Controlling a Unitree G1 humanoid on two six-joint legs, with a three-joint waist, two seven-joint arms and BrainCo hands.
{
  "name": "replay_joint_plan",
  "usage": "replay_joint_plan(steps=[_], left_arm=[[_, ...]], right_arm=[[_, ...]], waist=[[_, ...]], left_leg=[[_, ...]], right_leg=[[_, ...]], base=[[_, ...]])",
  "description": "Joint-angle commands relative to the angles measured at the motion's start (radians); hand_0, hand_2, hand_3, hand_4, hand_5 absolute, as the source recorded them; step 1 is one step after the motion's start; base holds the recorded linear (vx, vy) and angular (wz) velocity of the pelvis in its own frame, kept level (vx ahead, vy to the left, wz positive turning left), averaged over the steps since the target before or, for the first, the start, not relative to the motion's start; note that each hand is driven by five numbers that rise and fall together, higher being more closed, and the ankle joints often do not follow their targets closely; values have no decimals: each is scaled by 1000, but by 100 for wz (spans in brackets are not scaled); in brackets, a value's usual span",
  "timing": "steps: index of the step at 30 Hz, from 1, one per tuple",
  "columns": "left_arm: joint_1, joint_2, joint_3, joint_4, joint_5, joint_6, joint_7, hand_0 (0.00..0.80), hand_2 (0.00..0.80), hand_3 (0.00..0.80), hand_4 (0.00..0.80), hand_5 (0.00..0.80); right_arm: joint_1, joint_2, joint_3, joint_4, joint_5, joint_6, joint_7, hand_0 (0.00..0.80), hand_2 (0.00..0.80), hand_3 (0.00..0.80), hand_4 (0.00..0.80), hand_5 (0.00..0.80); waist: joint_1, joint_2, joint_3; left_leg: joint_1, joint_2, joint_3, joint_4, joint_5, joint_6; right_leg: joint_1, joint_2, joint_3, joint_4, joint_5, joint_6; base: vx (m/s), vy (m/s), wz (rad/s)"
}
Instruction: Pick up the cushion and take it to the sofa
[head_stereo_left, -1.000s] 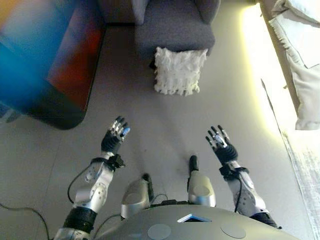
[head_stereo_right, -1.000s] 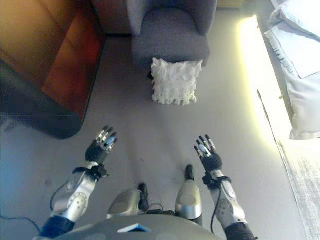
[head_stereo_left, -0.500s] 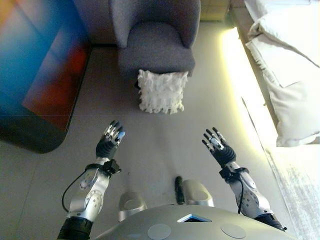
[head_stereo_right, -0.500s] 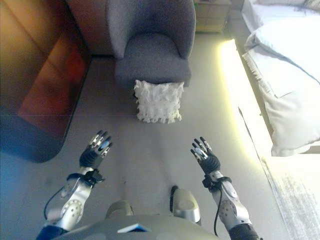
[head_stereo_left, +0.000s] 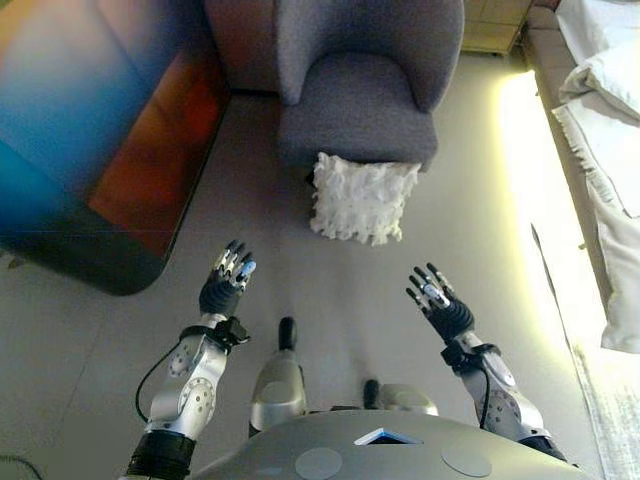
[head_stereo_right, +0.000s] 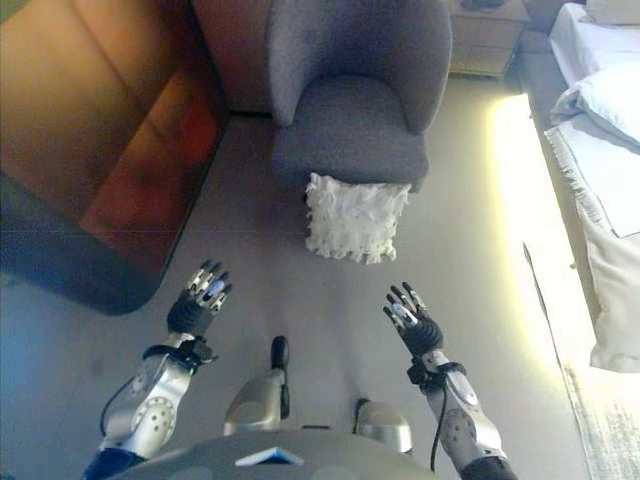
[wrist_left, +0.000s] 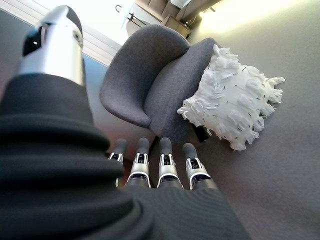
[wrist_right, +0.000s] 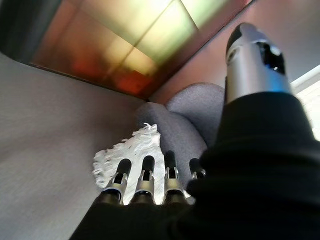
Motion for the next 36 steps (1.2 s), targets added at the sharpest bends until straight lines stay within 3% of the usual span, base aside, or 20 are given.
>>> replay_joint_plan(steps=[1,2,3,5,6,9,11,12,14,17,19,22,25,27,29,33,36], left_arm=[[-5,17,6,-56,-1,-65,1,0,0,0,0,0],[-5,19,7,-63,-3,-67,11,0,0,0,0,0],[3,26,7,-77,-3,-73,22,0,0,0,0,0],[11,35,9,-82,-4,-81,22,0,0,0,0,0],[12,42,14,-77,1,-80,27,0,0,0,0,0],[-4,61,33,-71,11,-77,-12,0,0,0,0,0],[-17,66,32,-50,25,-73,-25,0,0,0,0,0],[-28,75,33,-41,29,-61,-31,0,0,0,0,0],[-41,83,38,-34,6,-34,-48,0,0,0,0,0],[-54,82,50,-37,1,-12,-59,0,0,0,0,0],[-56,86,44,-44,1,-5,-59,0,0,0,0,0],[-58,100,26,-34,8,-21,-44,0,0,0,0,0],[-47,101,2,-40,-6,-40,-28,0,0,0,0,0],[-38,102,-6,-45,-20,-47,-29,0,0,0,0,0],[-25,103,1,-47,-43,-41,-43,0,0,0,0,0],[14,101,27,-54,0,-36,-76,0,0,0,0,0],[42,102,36,-65,-17,-29,-123,0,0,0,0,0]], right_arm=[[2,1,-18,-84,-1,-32,17,0,0,0,0,0],[6,5,-15,-90,0,-29,16,0,0,0,0,0],[10,10,-9,-95,3,-26,14,0,0,0,0,0],[5,12,-5,-90,16,-27,8,0,0,0,0,0],[-4,18,-4,-85,18,-25,-5,0,0,0,0,0],[-35,33,8,-74,38,-36,18,0,0,0,0,0],[-63,53,18,-40,17,-56,-10,0,0,0,0,0],[-85,68,24,-26,24,-62,-38,0,0,0,0,0],[-87,89,27,-36,26,-61,-58,0,0,0,0,0],[-68,100,36,-35,3,-69,-64,0,0,0,0,0],[-50,102,43,-33,-16,-86,-60,0,0,0,0,0],[-17,78,28,-32,-3,-105,-7,0,0,0,0,0],[-19,56,15,-25,27,-106,20,0,0,0,0,0],[-37,49,9,-19,38,-96,15,0,0,0,0,0],[-45,46,1,-20,40,-81,11,0,0,0,0,0],[-39,53,-1,-19,33,-74,15,0,0,0,0,0],[-21,44,-7,-30,43,-53,20,0,0,0,0,0]], waist=[[-21,1,-50],[-19,-1,-57],[-10,-10,-63],[5,-7,-69],[12,-19,-73],[36,-40,-93],[49,-46,-104],[56,-38,-112],[50,-14,-115],[30,1,-106],[14,13,-98],[-31,10,-71],[-70,-39,-48],[-88,-50,-44],[-98,-54,-42],[-96,-74,-37],[-108,-81,-42]], left_leg=[[-119,23,37,-123,143,32],[-113,4,41,-125,117,43],[-105,-31,4,-125,100,55],[-114,-51,-47,-57,90,66],[-122,-78,-80,11,73,79],[-145,-112,-88,126,6,121],[-135,-130,-87,128,-14,142],[-108,-139,-71,120,-33,162],[-59,-146,-63,115,-65,185],[-10,-160,-43,126,-95,195],[17,-166,-44,119,-99,192],[77,-176,-52,113,-128,177],[120,-205,-52,137,-211,155],[148,-206,-71,146,-253,147],[171,-190,-87,164,-287,145],[207,-165,-106,216,-357,139],[241,-120,-108,248,-395,131]], right_leg=[[43,83,-70,42,-42,-33],[45,71,-75,53,-44,-22],[54,54,-69,68,-48,-8],[51,50,-52,98,-49,-1],[58,28,-49,123,-36,13],[54,-26,-73,206,52,61],[52,-57,-94,291,107,87],[24,-78,-122,417,182,100],[-79,-112,-141,596,255,87],[-199,-155,-160,646,236,50],[-239,-153,-186,565,210,33],[-305,-180,-218,315,213,28],[-345,-246,-177,2,373,104],[-364,-256,-125,-145,440,142],[-380,-265,-90,-206,475,157],[-392,-281,-89,-200,501,164],[-385,-268,-66,-148,463,167]], base=[[359,88,-61],[517,124,-50],[545,128,-43],[512,116,-38],[410,99,-44],[389,119,-28],[406,188,-11],[404,229,-8],[391,254,-7],[252,157,-3],[249,35,-14],[285,-87,-7],[346,-195,21],[427,-185,21],[464,-202,30],[468,-244,47],[488,-267,49]])
